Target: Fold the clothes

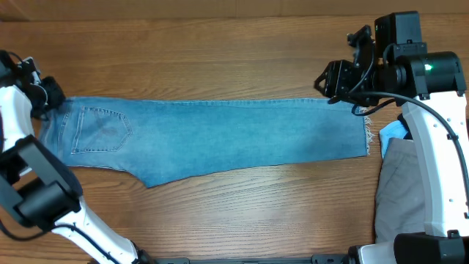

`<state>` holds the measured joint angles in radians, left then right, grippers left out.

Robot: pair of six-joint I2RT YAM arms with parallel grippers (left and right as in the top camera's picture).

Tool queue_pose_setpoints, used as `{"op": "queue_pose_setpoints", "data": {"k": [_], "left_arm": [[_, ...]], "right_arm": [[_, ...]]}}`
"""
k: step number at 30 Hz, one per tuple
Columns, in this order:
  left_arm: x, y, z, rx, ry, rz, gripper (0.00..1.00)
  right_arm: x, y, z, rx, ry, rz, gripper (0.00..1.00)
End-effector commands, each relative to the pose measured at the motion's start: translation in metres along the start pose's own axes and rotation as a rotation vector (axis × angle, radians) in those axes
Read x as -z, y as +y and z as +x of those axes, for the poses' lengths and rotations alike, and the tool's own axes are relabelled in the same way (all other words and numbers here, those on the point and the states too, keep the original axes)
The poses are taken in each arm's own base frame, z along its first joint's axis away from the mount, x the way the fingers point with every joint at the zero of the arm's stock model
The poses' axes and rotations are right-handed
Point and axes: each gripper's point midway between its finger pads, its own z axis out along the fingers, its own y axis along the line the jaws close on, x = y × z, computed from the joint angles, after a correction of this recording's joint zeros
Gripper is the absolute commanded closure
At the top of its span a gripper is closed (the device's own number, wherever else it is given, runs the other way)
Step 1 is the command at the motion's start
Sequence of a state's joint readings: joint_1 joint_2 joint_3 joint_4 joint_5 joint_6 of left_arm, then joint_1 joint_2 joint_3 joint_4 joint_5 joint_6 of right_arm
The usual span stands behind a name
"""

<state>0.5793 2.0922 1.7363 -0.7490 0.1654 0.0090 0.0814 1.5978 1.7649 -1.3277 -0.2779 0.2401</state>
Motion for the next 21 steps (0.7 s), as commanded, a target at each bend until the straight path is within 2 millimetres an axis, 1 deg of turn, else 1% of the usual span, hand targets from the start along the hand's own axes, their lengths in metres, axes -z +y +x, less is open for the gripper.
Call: {"op": "queue_pose_setpoints", "data": {"k": [1, 2, 3, 4, 5, 7, 8, 9, 11, 12, 13, 17, 18, 19, 21], "left_arm": [[0.070, -0.002, -0.028, 0.041, -0.121, 0.007, 0.96], [0.080, -0.001, -0.026, 0.045, -0.122, 0.005, 0.96], [0.086, -0.001, -0.025, 0.046, -0.123, 0.004, 0.96], [0.097, -0.002, -0.024, 0.048, -0.126, 0.002, 0.96], [0.108, -0.004, -0.021, 0.048, -0.125, 0.002, 0.96], [0.120, -0.006, -0.014, 0.050, -0.112, 0.000, 0.96], [0.125, -0.007, -0.010, 0.053, -0.103, -0.001, 0.96], [0.128, -0.007, -0.007, 0.056, -0.094, -0.001, 0.96], [0.135, -0.009, 0.001, 0.075, -0.074, 0.000, 0.96], [0.137, -0.010, 0.003, 0.079, -0.068, 0.002, 0.96], [0.140, -0.011, 0.007, 0.084, -0.056, 0.004, 0.96], [0.148, -0.013, 0.016, 0.088, -0.030, 0.004, 0.96], [0.151, -0.013, 0.018, 0.089, -0.029, 0.004, 0.96], [0.153, -0.014, 0.018, 0.088, -0.031, 0.005, 0.96], [0.160, -0.015, 0.018, 0.086, -0.044, 0.005, 0.96]], "right_arm": [[0.011, -0.056, -0.027, -0.159, -0.129, 0.236, 0.50], [0.012, -0.067, -0.032, -0.200, -0.144, 0.243, 0.51], [0.012, -0.074, -0.036, -0.219, -0.149, 0.244, 0.51], [0.011, -0.089, -0.041, -0.254, -0.155, 0.259, 0.50], [0.006, -0.110, -0.046, -0.299, -0.151, 0.281, 0.51], [-0.006, -0.134, -0.049, -0.346, -0.127, 0.307, 0.50], [-0.017, -0.147, -0.049, -0.371, -0.105, 0.321, 0.50], [-0.025, -0.156, -0.049, -0.388, -0.085, 0.331, 0.50], [-0.049, -0.175, -0.049, -0.416, -0.038, 0.349, 0.50], [-0.057, -0.179, -0.049, -0.418, -0.024, 0.351, 0.50], [-0.076, -0.187, -0.049, -0.416, 0.009, 0.353, 0.50], [-0.121, -0.204, -0.043, -0.414, 0.089, 0.360, 0.51], [-0.136, -0.211, -0.037, -0.423, 0.123, 0.367, 0.52], [-0.146, -0.215, -0.032, -0.429, 0.149, 0.373, 0.54], [-0.166, -0.224, -0.021, -0.421, 0.208, 0.381, 0.55]]}}
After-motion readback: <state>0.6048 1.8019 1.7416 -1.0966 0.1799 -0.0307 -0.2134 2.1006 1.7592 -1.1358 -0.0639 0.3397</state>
